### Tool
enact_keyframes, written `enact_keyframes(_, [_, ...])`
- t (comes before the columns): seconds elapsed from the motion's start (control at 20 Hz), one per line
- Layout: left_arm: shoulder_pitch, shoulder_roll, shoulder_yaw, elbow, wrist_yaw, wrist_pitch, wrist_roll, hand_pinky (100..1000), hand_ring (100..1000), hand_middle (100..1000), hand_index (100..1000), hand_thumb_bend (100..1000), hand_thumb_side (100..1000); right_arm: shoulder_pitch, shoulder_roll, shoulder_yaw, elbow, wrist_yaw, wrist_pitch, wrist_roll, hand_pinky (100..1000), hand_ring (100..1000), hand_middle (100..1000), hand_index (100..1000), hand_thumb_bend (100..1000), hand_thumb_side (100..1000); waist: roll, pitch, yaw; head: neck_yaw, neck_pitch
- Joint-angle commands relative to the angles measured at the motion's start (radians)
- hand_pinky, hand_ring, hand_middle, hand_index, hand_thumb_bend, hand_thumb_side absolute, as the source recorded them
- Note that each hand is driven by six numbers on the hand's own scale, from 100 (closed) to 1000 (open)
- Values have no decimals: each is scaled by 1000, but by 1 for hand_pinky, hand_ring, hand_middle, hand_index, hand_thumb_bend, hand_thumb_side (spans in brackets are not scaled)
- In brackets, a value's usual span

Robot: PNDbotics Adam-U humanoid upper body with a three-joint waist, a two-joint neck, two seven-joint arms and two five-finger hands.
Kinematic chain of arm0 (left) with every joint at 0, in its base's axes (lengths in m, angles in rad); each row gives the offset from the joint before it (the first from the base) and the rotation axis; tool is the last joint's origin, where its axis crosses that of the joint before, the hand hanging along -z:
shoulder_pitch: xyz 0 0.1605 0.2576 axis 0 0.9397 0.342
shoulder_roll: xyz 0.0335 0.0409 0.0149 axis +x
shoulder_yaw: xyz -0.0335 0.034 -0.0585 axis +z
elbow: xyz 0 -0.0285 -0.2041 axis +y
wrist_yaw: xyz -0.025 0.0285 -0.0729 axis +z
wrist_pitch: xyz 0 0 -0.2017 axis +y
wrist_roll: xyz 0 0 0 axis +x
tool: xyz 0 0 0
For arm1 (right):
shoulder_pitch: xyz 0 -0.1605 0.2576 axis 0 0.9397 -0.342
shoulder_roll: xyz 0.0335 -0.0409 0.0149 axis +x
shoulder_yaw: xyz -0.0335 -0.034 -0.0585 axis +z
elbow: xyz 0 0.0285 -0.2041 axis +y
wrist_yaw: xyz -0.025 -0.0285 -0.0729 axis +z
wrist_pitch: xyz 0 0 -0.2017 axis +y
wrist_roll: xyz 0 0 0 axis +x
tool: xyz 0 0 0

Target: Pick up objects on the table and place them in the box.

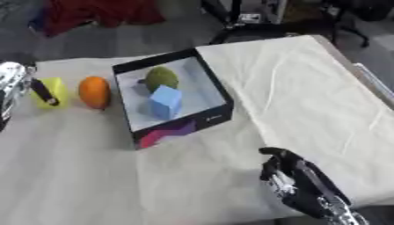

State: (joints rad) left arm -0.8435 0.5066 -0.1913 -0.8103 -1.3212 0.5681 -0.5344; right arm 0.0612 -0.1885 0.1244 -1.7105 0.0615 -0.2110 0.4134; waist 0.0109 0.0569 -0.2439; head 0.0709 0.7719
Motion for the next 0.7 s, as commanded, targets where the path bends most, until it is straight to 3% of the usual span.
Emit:
enact_keyframes(0.05, [-17,9,15,5,42,12,30,850,839,886,920,729,301,-12,-3,1,-12,2,-3,3,825,545,483,822,100,470,-12,6,-3,4,-2])
enact_keyframes(0.45, [-15,-13,19,48,105,17,77,845,839,883,916,682,282,-18,-1,4,-13,1,-3,7,825,545,483,822,100,470,-14,13,-11,6,-2])
enact_keyframes(0.65, [-12,-22,19,60,129,11,93,836,827,866,904,616,259,-19,-1,5,-13,1,-3,9,825,545,483,822,100,470,-14,13,-12,7,-2])
enact_keyframes(0.7, [-12,-23,19,63,135,9,94,819,806,849,890,563,244,-19,-1,5,-13,0,-3,9,825,545,483,822,100,470,-14,13,-12,7,-2])
